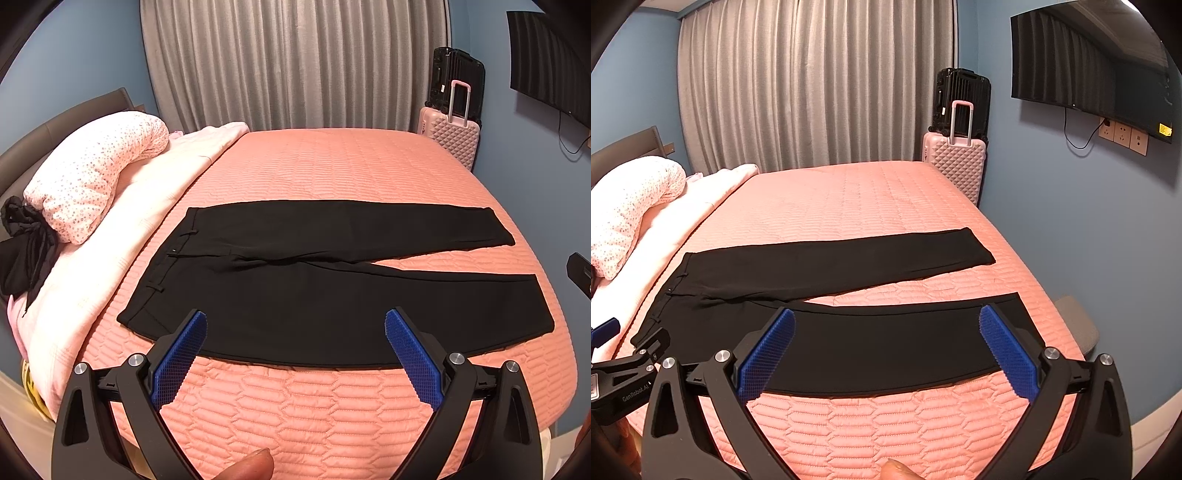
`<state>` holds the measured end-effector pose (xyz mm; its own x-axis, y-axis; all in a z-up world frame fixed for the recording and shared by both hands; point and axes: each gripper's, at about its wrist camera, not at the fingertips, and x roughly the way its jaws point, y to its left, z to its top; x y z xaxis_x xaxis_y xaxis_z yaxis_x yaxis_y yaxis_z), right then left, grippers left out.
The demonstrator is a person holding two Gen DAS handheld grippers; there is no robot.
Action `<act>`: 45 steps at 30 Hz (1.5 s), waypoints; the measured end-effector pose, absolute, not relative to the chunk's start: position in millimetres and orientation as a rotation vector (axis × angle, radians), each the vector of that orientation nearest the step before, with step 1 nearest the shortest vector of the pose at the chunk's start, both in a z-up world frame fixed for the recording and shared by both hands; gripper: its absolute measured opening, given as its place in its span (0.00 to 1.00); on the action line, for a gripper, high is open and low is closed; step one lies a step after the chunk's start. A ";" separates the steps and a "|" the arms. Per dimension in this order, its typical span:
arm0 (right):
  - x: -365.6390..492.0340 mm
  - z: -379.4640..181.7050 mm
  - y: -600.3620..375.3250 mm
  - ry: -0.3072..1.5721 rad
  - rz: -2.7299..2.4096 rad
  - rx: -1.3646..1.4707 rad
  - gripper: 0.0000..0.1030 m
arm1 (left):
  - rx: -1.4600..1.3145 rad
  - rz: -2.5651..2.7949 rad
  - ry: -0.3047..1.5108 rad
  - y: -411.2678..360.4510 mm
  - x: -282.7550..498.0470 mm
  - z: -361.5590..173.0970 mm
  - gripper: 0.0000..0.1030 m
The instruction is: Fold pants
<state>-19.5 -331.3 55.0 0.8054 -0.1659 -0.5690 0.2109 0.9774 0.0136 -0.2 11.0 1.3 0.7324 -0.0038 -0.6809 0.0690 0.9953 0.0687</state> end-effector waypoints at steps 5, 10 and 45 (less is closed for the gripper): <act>-19.6 54.9 -331.4 0.602 -0.200 0.079 0.96 | 0.092 -0.042 0.746 11.7 0.2 2.1 0.93; -18.8 54.8 -333.1 0.602 -0.201 0.077 0.96 | 0.093 -0.042 0.744 12.5 0.3 3.2 0.93; 1.1 13.9 -345.8 0.679 -0.172 -0.011 0.96 | 0.087 -0.033 0.784 33.1 23.6 -17.7 0.93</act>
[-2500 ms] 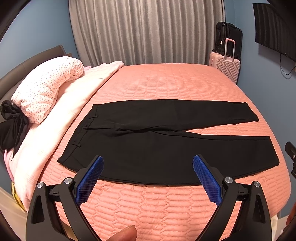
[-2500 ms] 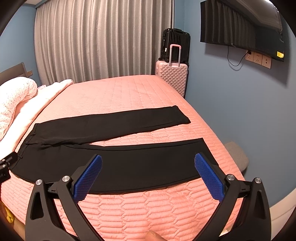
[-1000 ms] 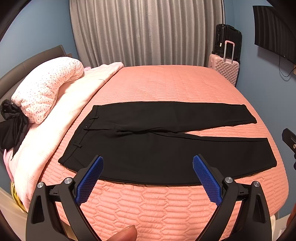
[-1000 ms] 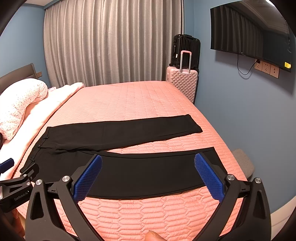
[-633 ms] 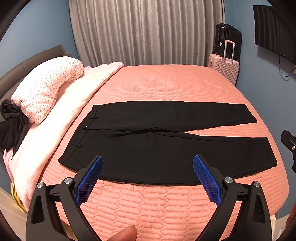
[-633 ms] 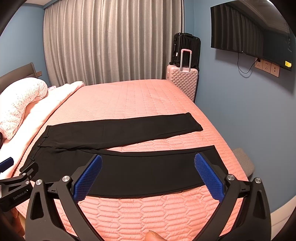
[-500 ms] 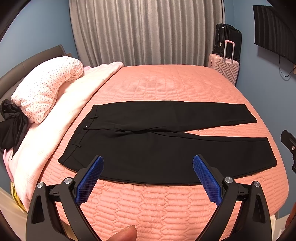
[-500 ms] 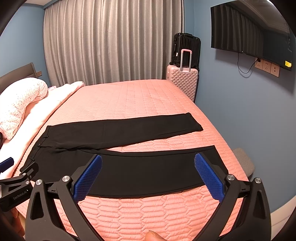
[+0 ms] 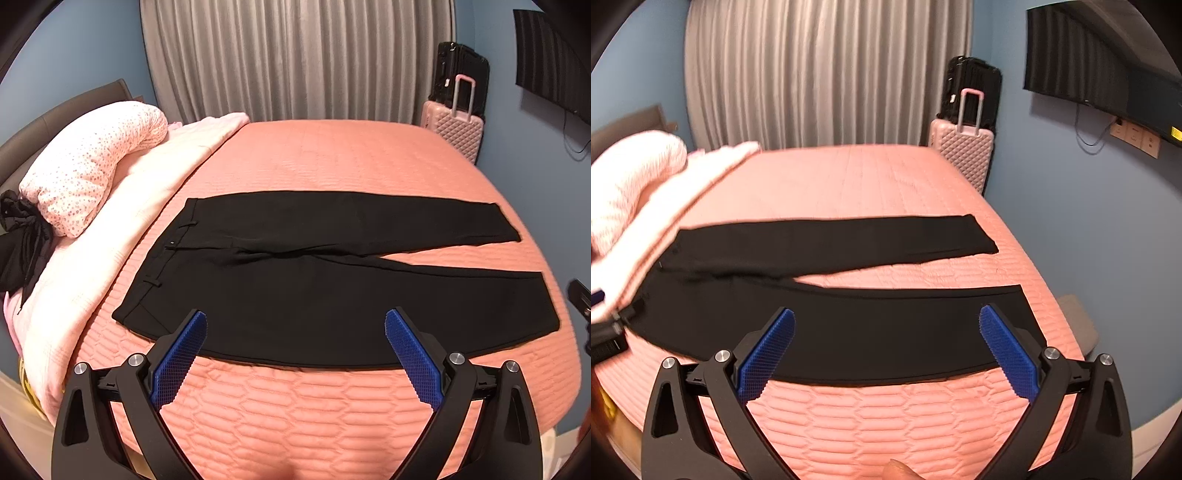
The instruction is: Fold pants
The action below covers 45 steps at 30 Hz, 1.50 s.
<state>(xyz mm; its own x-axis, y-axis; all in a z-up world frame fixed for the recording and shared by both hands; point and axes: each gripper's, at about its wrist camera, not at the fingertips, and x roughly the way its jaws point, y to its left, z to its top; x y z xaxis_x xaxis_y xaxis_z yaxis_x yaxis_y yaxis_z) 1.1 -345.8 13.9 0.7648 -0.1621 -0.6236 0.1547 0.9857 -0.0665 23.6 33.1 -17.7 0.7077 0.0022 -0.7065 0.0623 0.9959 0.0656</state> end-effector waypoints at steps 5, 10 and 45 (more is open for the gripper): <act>53.8 -9.1 -383.7 0.707 -0.143 -0.041 0.96 | 0.051 -0.010 0.814 68.6 85.7 -40.0 0.93; 168.4 -47.5 -450.2 0.761 -0.145 -0.109 0.96 | 0.063 0.066 0.827 93.0 163.0 -57.3 0.93; 411.7 -168.3 -625.8 0.905 0.038 0.057 0.06 | -0.177 0.074 0.851 142.0 322.9 -137.6 0.91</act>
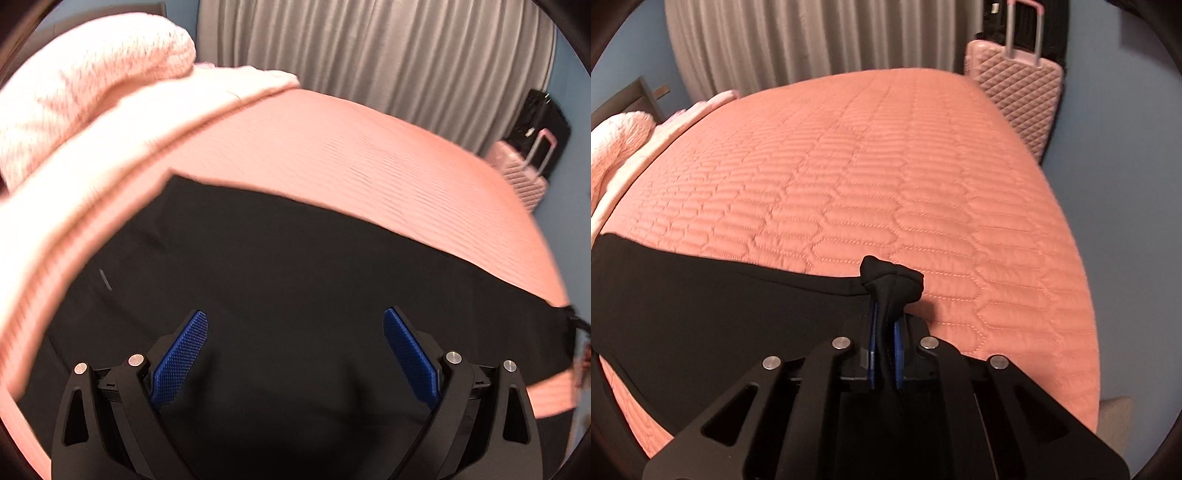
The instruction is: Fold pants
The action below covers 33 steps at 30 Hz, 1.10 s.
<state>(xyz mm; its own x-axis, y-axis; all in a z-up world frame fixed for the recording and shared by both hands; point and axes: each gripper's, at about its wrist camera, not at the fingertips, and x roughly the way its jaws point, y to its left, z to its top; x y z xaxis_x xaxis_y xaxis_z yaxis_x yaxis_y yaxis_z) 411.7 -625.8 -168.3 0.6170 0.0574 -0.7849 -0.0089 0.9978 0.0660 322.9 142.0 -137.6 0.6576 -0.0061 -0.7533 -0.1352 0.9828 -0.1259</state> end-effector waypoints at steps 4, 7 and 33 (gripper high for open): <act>415.2 -168.1 -622.4 0.913 -0.005 0.082 0.06 | -0.083 0.193 0.872 212.1 397.1 -141.4 0.91; 418.6 -169.4 -621.5 0.917 -0.033 0.111 0.06 | -0.151 0.221 0.898 258.9 445.5 -147.3 0.90; 318.5 -62.4 -605.0 0.687 -0.027 0.156 0.06 | -0.331 -0.125 0.748 290.0 348.7 -47.5 0.04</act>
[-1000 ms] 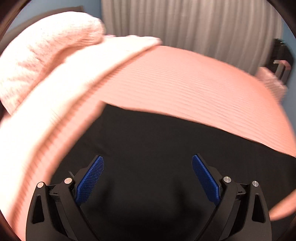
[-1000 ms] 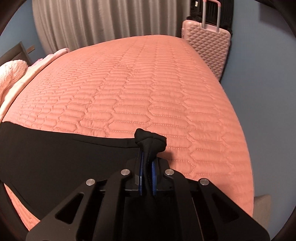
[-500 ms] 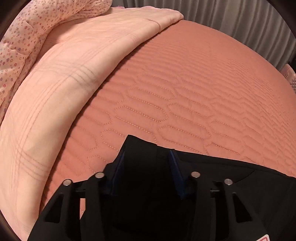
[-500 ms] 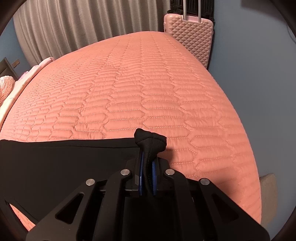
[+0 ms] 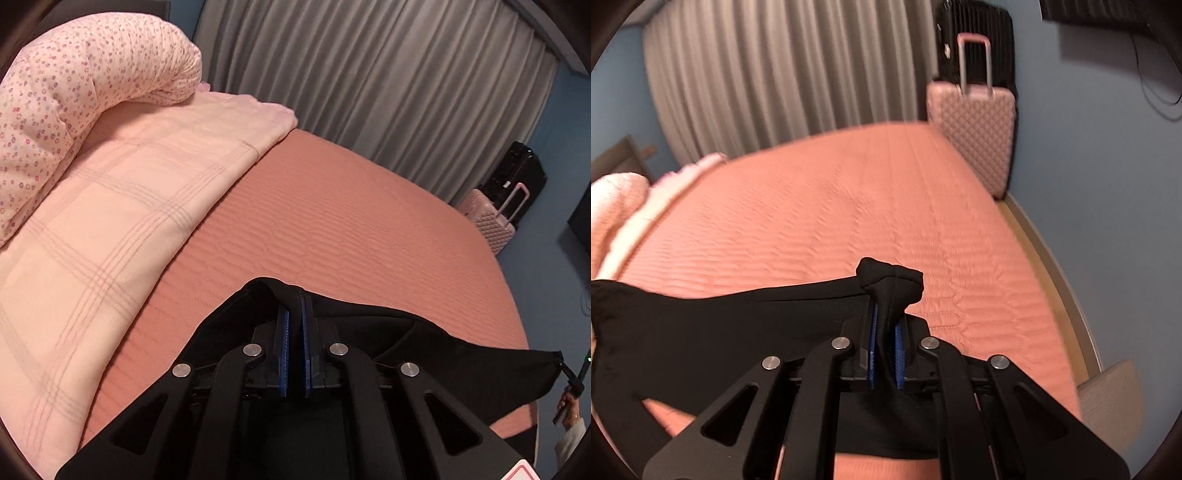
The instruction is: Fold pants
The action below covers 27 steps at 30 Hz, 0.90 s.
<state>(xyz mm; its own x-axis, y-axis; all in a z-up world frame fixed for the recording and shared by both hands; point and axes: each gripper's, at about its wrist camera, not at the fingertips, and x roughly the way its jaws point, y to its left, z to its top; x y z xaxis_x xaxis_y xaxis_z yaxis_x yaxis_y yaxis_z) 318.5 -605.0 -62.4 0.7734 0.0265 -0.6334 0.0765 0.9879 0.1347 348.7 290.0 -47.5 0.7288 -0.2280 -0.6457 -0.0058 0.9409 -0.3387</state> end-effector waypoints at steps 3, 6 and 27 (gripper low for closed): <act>255.8 -28.7 -603.6 0.634 0.027 0.148 0.06 | -0.317 -0.163 0.714 291.0 285.8 -25.4 0.04; 206.7 -19.3 -601.0 0.646 0.035 0.135 0.06 | -0.289 -0.159 0.714 301.7 214.4 -14.4 0.04; 15.0 -69.1 -613.2 0.853 -0.242 0.199 0.55 | 0.070 0.375 0.954 329.7 69.2 -85.3 0.11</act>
<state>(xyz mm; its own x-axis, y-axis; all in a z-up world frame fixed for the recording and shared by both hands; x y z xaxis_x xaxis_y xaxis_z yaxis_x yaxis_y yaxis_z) 15.0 -613.2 -69.1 0.6332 -0.1310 -0.7628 0.2892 0.9542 0.0762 69.2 329.7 -85.3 0.5193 0.3431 -0.7827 -0.2820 0.9334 0.2220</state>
